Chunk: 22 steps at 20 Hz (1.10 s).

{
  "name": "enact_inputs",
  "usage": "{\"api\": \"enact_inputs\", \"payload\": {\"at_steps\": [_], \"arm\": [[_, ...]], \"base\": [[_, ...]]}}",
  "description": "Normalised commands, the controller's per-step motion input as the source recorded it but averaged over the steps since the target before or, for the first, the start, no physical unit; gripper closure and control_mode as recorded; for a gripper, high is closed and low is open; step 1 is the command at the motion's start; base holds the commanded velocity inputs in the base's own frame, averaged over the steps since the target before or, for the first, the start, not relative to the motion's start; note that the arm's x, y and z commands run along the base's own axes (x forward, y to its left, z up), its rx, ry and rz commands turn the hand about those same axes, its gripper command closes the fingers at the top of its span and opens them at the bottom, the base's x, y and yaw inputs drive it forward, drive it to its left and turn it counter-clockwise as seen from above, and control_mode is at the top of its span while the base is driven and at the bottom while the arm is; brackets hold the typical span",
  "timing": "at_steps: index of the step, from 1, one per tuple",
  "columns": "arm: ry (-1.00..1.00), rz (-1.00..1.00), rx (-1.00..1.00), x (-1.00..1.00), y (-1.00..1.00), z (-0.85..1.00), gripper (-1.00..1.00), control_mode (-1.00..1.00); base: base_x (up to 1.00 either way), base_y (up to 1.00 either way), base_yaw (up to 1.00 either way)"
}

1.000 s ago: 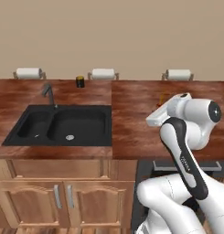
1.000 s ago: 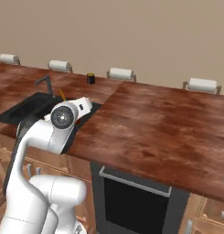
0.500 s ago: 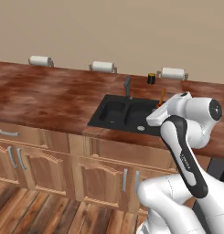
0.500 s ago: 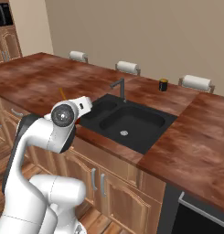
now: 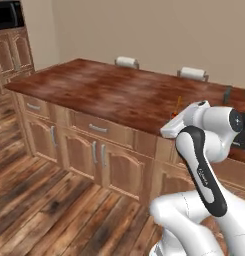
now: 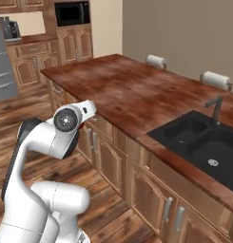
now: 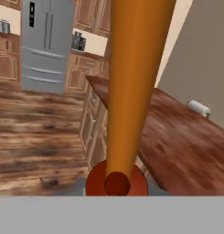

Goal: Pick the candle and candle from the dining table and place them in the open cabinet. Close the cabinet after placing the objects.

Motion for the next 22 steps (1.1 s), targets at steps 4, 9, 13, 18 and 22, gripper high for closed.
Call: {"api": "enact_inputs", "payload": {"at_steps": [4, 9, 13, 18, 22], "arm": [[0.0, 0.0, 0.0, 0.0, 0.0, 0.0, 1.0, 1.0], [0.0, 0.0, 0.0, 0.0, 0.0, 0.0, 1.0, 1.0], [0.0, 0.0, 0.0, 0.0, 0.0, 0.0, 1.0, 1.0], [0.0, 0.0, 0.0, 0.0, 0.0, 0.0, 1.0, 1.0], [0.0, 0.0, 0.0, 0.0, 0.0, 0.0, 1.0, 1.0]], "base": [[0.0, 1.0, 0.48], [0.0, 0.95, 0.51], [0.06, 0.56, 0.54], [0.37, -0.2, 0.57], [0.48, -0.5, 0.66]]}}
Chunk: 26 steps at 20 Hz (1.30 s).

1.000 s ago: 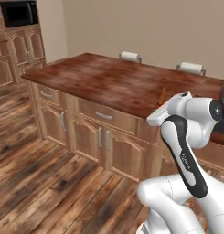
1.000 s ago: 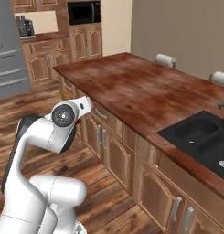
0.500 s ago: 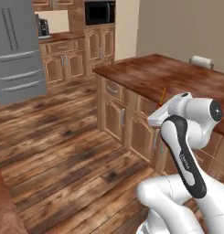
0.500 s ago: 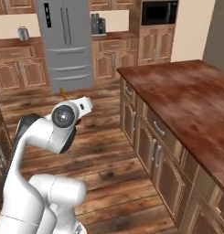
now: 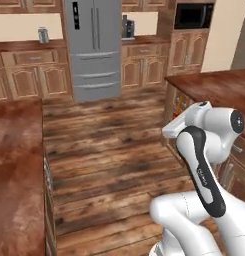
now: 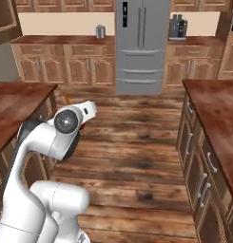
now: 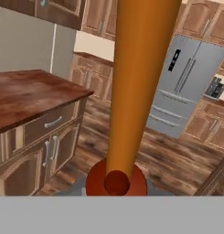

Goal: Pick the candle and candle from the dining table and place them in the open cabinet. Close the cabinet after placing the objects.

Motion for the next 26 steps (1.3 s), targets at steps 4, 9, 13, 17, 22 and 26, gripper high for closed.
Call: {"api": "enact_inputs", "payload": {"at_steps": [4, 9, 13, 17, 22, 26], "arm": [[0.0, 0.0, 0.0, 0.0, 0.0, 0.0, 1.0, 1.0], [0.0, 0.0, 0.0, 0.0, 0.0, 0.0, 1.0, 1.0], [0.0, 0.0, 0.0, 0.0, 0.0, 0.0, 1.0, 1.0], [0.0, 0.0, 0.0, 0.0, 0.0, 0.0, 1.0, 1.0], [0.0, 0.0, 0.0, 0.0, 0.0, 0.0, 1.0, 1.0], [0.0, 0.0, 0.0, 0.0, 0.0, 0.0, 1.0, 1.0]], "base": [[0.44, -0.64, 0.69], [0.26, -0.46, 0.71], [0.0, 0.0, 0.78], [0.0, 0.02, 0.76], [0.0, 0.12, 0.71], [0.0, 0.28, 0.69]]}}
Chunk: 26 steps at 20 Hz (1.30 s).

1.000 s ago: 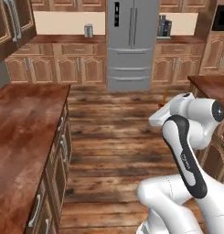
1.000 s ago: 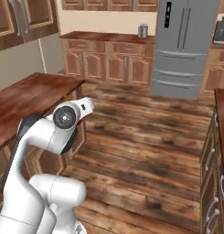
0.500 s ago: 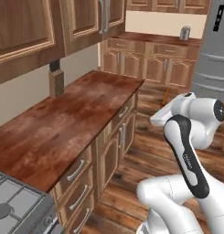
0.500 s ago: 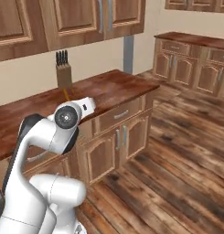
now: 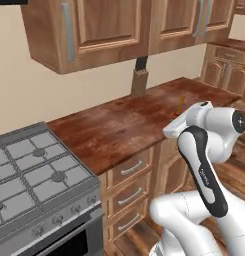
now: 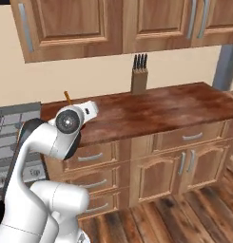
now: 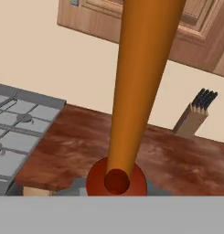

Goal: Pick the candle and candle from the dining table and place them in the open cabinet. Close the cabinet after placing the objects.

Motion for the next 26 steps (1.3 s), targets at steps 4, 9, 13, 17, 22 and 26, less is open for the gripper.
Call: {"api": "enact_inputs", "payload": {"at_steps": [4, 9, 13, 17, 22, 26], "arm": [[0.0, 0.0, 0.0, 0.0, 0.0, 0.0, 1.0, 1.0], [0.0, 0.0, 0.0, 0.0, 0.0, 0.0, 1.0, 1.0], [0.0, 0.0, 0.0, 0.0, 0.0, 0.0, 1.0, 1.0], [0.0, 0.0, 0.0, 0.0, 0.0, 0.0, 1.0, 1.0], [0.0, 0.0, 0.0, 0.0, 0.0, 0.0, 1.0, 1.0], [0.0, 0.0, 0.0, 0.0, 0.0, 0.0, 1.0, 1.0]], "base": [[0.0, 0.54, 0.64], [0.0, 0.62, 0.61], [0.0, 0.66, 0.58], [0.0, 0.68, 0.56], [0.1, 0.61, 0.54], [0.15, 0.59, 0.52]]}}
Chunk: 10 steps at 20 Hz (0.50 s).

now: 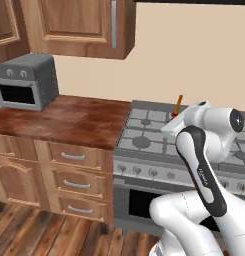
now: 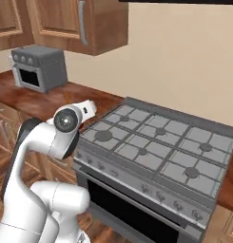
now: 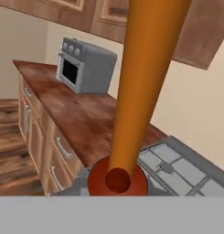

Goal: Pick the candle and candle from the dining table and place them in the open cabinet. Close the cabinet after placing the objects.

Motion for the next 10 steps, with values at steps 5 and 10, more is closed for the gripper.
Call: {"api": "enact_inputs", "payload": {"at_steps": [5, 10], "arm": [[0.0, 0.0, 0.0, 0.0, 0.0, 0.0, 1.0, 1.0], [0.0, 0.0, 0.0, 0.0, 0.0, 0.0, 1.0, 1.0]], "base": [[0.18, 0.56, 0.51], [0.19, 0.65, 0.48]]}}
